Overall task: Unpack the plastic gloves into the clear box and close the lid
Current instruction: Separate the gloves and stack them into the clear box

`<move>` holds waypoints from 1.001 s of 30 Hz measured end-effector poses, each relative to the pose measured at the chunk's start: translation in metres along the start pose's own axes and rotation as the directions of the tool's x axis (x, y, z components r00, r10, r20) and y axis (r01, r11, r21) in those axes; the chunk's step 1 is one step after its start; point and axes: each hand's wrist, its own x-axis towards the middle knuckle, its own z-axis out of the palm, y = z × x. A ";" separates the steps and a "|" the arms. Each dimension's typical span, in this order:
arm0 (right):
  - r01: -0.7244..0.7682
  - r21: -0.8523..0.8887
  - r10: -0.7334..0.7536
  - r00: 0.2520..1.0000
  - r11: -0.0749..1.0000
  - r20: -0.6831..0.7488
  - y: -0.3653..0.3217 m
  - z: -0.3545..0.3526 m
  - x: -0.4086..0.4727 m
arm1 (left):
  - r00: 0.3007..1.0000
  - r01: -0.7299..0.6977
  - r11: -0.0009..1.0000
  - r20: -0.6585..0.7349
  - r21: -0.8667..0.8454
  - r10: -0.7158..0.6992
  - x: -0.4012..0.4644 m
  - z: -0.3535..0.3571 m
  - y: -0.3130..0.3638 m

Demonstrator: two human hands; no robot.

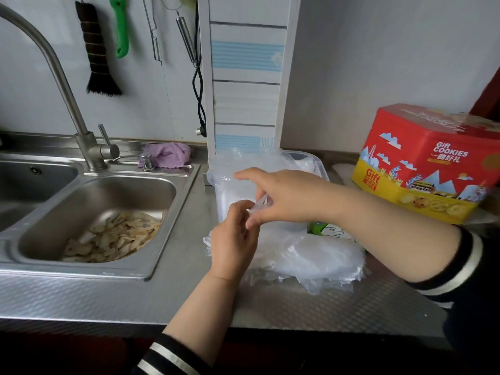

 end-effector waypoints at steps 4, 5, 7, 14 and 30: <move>0.036 0.275 -0.003 0.993 0.961 -0.119 0.008 -0.001 0.014 | 0.999 0.024 0.998 -0.029 -0.050 -0.026 0.000 0.002 -0.001; 0.061 0.322 -0.007 0.986 0.945 -0.167 0.011 -0.006 0.017 | 0.997 0.045 0.996 -0.057 -0.071 -0.049 0.002 0.001 -0.002; 0.109 0.420 0.007 0.965 0.901 -0.264 0.018 -0.016 0.022 | 0.984 0.097 0.988 -0.139 -0.121 -0.113 0.004 0.002 -0.005; 0.153 0.614 0.309 0.755 0.774 -0.578 0.056 -0.044 0.047 | 0.948 0.053 0.952 -0.284 -0.301 -0.142 0.011 -0.002 -0.008; -0.456 0.092 0.452 0.796 0.885 -0.402 0.103 -0.001 0.059 | 0.989 0.083 0.988 -0.112 -0.131 -0.098 0.007 -0.001 -0.010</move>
